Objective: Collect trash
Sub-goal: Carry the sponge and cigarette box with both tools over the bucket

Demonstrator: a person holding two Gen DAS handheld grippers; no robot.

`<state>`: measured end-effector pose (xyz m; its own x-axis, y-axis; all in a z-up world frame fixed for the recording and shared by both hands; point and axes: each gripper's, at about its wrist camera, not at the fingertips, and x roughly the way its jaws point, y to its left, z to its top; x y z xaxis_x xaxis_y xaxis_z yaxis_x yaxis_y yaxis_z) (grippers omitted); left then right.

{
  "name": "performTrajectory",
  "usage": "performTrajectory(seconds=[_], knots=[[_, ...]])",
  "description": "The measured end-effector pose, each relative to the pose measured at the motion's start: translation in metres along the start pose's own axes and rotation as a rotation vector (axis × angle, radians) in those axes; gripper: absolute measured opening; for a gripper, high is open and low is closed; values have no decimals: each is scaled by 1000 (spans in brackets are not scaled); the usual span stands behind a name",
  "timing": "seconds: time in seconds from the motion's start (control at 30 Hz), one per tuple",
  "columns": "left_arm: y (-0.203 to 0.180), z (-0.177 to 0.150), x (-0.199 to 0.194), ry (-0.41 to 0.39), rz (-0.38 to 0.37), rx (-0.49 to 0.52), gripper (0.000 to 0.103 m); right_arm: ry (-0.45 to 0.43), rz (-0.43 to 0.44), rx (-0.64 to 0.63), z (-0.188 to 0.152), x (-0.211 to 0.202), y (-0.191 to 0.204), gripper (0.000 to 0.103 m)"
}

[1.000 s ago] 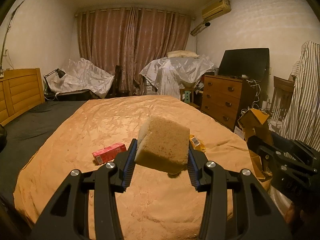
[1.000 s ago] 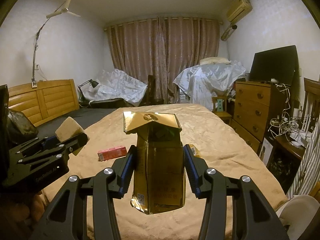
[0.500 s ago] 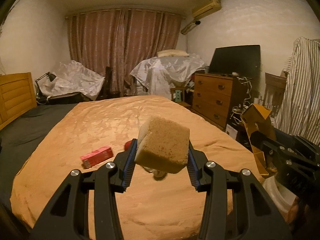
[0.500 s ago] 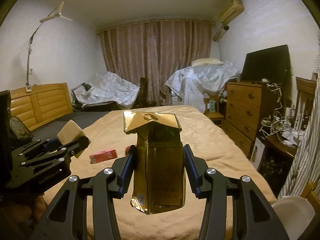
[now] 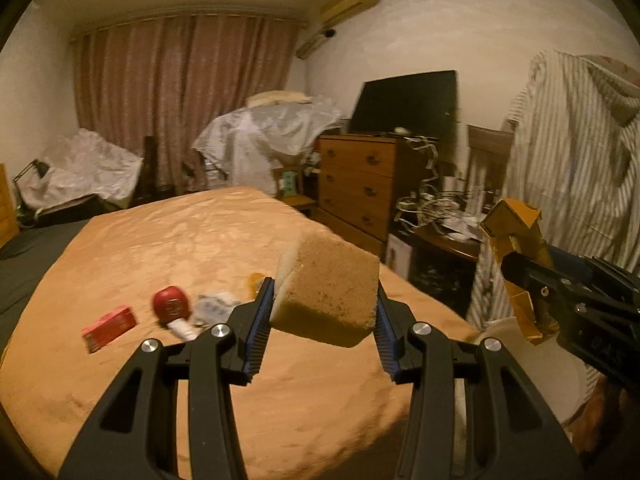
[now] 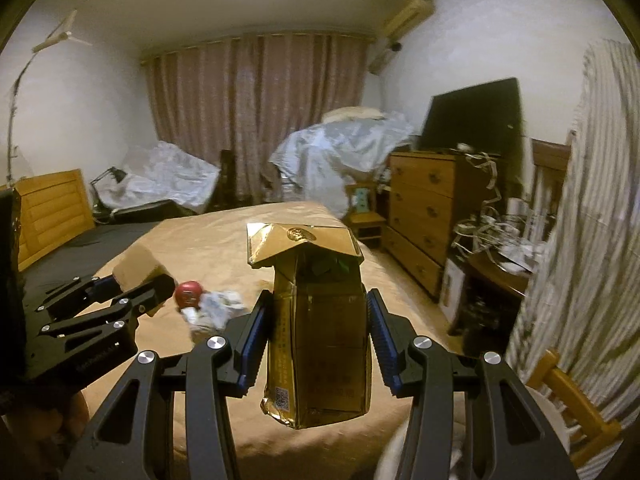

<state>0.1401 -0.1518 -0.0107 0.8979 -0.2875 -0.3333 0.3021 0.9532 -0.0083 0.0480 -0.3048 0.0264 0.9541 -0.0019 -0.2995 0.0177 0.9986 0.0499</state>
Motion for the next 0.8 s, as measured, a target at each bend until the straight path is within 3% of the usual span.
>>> performTrajectory(seconds=[0.43,0.67,0.8], knots=[[-105,2,40,70,-204,83,44,96,-202,58,-19,-28,-154,49],[-158,-10,65,173,-311,145,44,216,-244,109,-35,-22,-219,49],[-183,-20,86,257,-358,189,44,334,-229,142,-41,-6,-255,49]])
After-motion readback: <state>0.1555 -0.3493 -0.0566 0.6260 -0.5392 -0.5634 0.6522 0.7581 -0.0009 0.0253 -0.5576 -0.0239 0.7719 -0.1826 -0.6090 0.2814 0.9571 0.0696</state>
